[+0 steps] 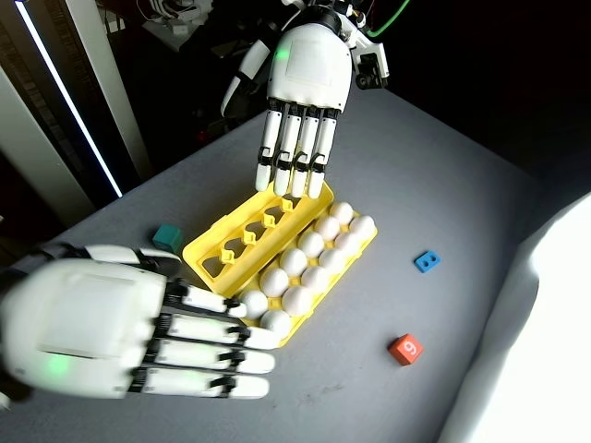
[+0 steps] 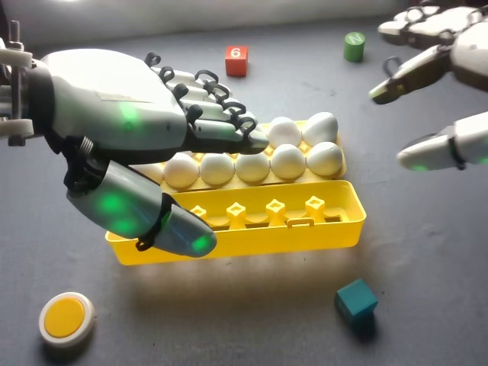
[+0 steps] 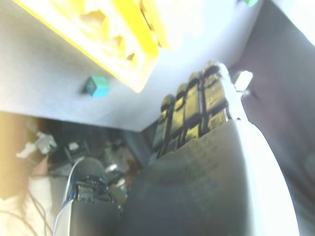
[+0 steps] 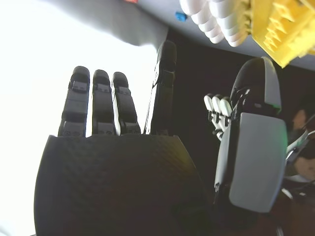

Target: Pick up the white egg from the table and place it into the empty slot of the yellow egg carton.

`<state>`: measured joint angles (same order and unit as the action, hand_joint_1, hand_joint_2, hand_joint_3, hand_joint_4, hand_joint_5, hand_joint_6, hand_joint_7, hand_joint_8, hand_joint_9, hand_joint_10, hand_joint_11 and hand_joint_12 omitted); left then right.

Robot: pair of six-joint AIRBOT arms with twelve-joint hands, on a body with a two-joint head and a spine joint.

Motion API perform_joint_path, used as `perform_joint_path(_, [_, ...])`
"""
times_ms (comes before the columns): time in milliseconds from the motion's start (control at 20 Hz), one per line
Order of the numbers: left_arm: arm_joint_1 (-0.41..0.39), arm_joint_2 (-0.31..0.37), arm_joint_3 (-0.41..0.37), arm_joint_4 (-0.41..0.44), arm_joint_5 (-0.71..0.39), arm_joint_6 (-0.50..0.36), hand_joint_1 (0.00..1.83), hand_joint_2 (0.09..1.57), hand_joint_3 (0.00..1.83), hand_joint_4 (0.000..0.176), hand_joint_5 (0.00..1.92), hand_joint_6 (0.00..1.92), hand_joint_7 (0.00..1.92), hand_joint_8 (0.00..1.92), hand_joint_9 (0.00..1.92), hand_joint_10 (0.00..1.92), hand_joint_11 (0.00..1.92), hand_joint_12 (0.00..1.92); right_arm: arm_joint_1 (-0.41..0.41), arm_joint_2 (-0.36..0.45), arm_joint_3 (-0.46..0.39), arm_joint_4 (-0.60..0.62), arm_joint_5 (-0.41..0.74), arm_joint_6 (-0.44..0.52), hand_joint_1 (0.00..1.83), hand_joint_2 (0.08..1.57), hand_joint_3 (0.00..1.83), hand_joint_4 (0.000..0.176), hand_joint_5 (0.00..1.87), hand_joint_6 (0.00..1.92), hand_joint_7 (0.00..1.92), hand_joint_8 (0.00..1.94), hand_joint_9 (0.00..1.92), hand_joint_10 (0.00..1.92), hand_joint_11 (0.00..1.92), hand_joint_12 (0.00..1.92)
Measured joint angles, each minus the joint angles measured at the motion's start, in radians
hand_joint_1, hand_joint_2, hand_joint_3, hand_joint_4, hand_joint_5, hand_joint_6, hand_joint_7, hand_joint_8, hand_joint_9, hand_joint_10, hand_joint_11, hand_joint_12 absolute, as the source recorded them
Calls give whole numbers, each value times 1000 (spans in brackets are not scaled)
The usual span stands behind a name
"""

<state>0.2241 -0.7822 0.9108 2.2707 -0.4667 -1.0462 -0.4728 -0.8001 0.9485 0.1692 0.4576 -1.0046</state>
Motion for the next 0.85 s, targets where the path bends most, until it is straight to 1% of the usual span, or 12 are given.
perform_joint_path(50, [0,0,0,0,0,0,0,1139,0,0,11,3,0,0,0,0,0,0,0,26,-32,3,-2,-8,557,939,5,142,729,13,158,16,0,0,0,0])
perform_joint_path(100, [0,0,0,0,0,0,0,1145,3,0,26,10,12,5,1,0,0,0,-16,55,-74,11,2,-31,636,914,0,96,808,24,255,13,52,12,0,0])
perform_joint_path(200, [0,0,0,0,-1,0,0,1148,4,0,47,16,19,7,5,2,0,0,-52,103,-134,10,-5,-73,645,916,1,100,850,32,331,27,105,29,0,0])
perform_joint_path(250, [0,0,0,0,0,0,0,1141,1,0,45,14,14,4,0,0,0,0,-62,117,-150,12,-18,-73,648,927,2,88,862,26,366,14,124,23,0,0])
perform_joint_path(300, [0,0,0,0,0,0,0,1149,4,0,20,2,0,0,0,0,0,0,-69,135,-167,23,-24,-73,658,980,0,30,861,12,449,26,192,14,2,180])
perform_joint_path(350, [0,0,0,0,0,0,0,1149,4,0,20,2,0,0,0,0,0,0,-69,143,-171,36,-23,-73,658,980,0,30,861,12,449,26,192,14,2,180])
perform_joint_path(400, [0,0,0,0,-1,-1,0,1150,4,0,21,2,0,0,0,0,0,0,-69,161,-176,63,-15,-73,662,997,0,11,855,7,487,26,211,12,0,291])
perform_joint_path(650, [-3,0,5,0,-3,-2,0,1143,0,0,49,12,18,7,0,0,4,2,-80,209,-201,93,-30,-72,492,1127,16,0,885,30,729,51,492,105,0,1242])
perform_joint_path(700, [-4,0,4,-2,-2,-2,0,1143,0,0,81,7,68,7,48,7,24,16,-80,207,-204,92,-34,-71,442,1196,12,0,914,258,770,408,501,595,5,1491])
perform_joint_path(750, [-4,1,5,-1,-3,-2,0,1152,2,0,157,6,148,6,115,10,56,54,-80,207,-208,87,-36,-71,303,1323,12,0,636,1522,646,1523,548,1585,373,1874])
perform_joint_path(800, [-4,1,5,0,-3,-2,0,1152,2,0,157,6,148,6,115,10,56,54,-80,206,-209,82,-36,-71,303,1323,12,0,636,1522,646,1523,548,1585,373,1874])
perform_joint_path(850, [-4,2,5,0,-3,-2,0,1154,2,0,175,8,161,6,127,10,57,60,-80,203,-209,82,-34,-70,247,1386,14,0,630,1841,665,1818,603,1854,542,1912])
